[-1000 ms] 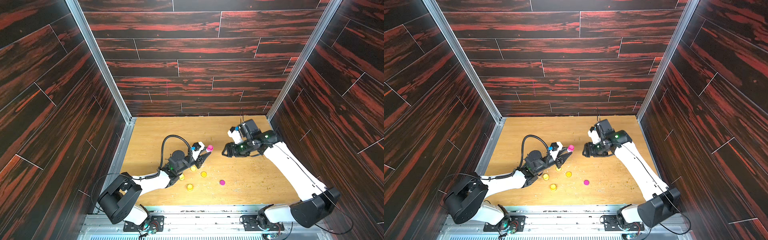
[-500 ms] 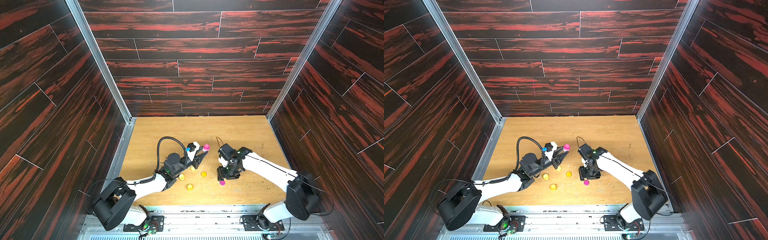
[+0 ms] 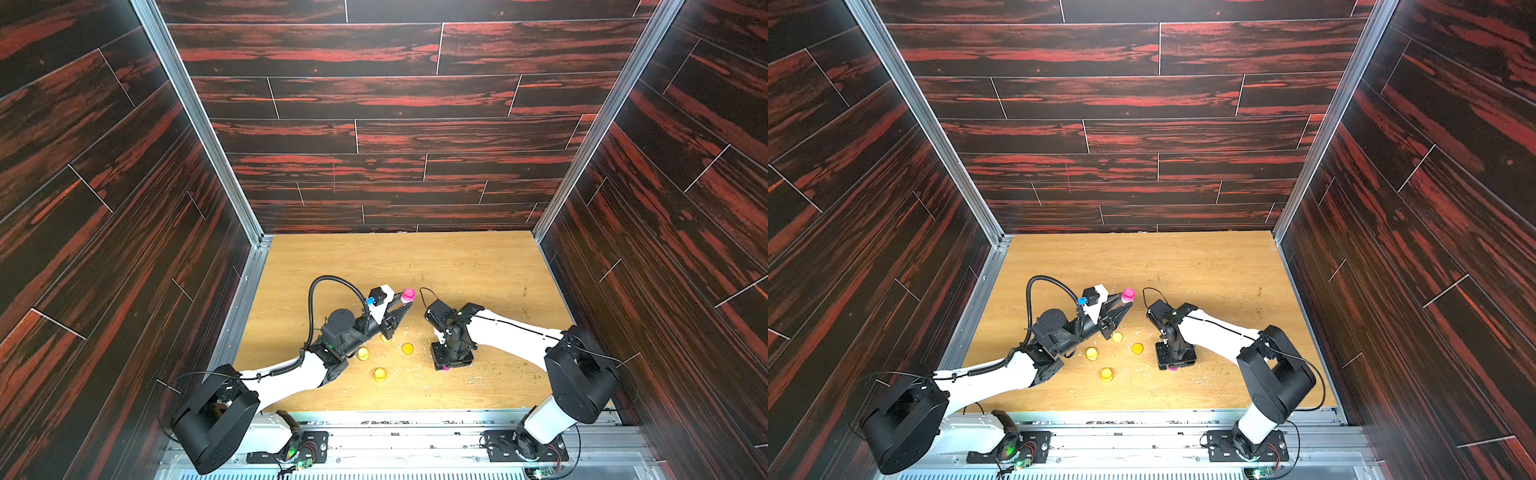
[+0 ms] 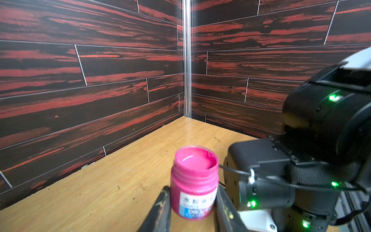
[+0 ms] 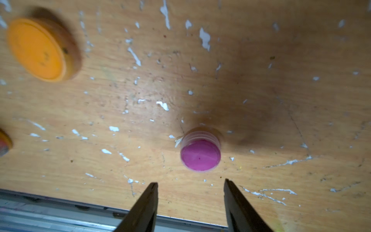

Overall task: Close the paint jar lid
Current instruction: Pick up the lid from the center of the board.

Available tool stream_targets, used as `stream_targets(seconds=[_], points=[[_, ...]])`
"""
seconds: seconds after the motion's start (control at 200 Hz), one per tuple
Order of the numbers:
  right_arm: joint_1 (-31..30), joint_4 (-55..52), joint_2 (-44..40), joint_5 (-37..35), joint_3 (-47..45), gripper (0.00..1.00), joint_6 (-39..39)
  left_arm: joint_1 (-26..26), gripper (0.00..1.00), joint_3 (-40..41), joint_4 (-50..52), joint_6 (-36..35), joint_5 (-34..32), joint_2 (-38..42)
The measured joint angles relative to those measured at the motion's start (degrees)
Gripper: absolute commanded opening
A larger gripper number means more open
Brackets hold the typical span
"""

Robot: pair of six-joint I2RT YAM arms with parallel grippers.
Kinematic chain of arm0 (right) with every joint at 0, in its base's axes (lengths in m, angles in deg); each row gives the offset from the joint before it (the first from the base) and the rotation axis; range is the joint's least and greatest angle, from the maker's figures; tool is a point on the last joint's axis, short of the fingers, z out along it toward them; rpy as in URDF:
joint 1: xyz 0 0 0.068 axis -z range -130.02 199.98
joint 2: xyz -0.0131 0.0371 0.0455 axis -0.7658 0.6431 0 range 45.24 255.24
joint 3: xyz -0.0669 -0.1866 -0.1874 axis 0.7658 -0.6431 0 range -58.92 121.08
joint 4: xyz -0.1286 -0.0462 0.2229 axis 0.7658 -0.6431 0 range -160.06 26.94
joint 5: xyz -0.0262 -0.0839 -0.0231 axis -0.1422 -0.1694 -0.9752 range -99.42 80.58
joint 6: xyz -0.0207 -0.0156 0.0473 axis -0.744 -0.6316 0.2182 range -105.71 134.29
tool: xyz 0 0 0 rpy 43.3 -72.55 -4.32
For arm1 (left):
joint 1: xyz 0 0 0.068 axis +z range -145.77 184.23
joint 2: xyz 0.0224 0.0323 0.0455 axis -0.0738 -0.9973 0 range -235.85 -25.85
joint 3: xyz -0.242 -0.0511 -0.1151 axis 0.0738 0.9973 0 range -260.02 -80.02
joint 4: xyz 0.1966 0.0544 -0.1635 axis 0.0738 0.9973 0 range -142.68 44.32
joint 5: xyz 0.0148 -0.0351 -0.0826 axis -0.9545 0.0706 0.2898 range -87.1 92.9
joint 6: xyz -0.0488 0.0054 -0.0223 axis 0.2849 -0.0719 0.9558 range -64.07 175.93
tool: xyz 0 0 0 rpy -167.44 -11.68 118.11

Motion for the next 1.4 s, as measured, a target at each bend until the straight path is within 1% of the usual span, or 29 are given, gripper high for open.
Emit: stream_targets(seconds=[0.761,0.877,0.952,1.157,1.323,1.398], points=[[-0.22,2.1,3.37,-1.77,-0.35,0.42,0.87,0.04,0.18,1.27,0.59,-0.02,-0.7,0.72],[-0.22,2.6,4.46,-1.88,-0.35,0.42,0.85,0.04,0.18,1.66,0.61,-0.02,-0.79,1.01],[-0.22,2.8,4.81,-1.92,-0.35,0.39,0.87,0.04,0.18,1.75,0.63,-0.02,-0.79,1.01],[-0.24,2.78,4.79,-2.16,-0.35,0.33,0.83,0.04,0.18,1.79,0.68,-0.07,-0.81,1.03],[-0.04,2.6,4.35,-2.69,-0.31,0.32,0.59,0.04,0.18,1.79,1.07,-0.46,-0.81,1.44],[0.59,2.14,2.6,-2.99,-0.2,0.31,0.13,0.04,0.18,1.81,1.53,-0.52,-0.83,1.73]])
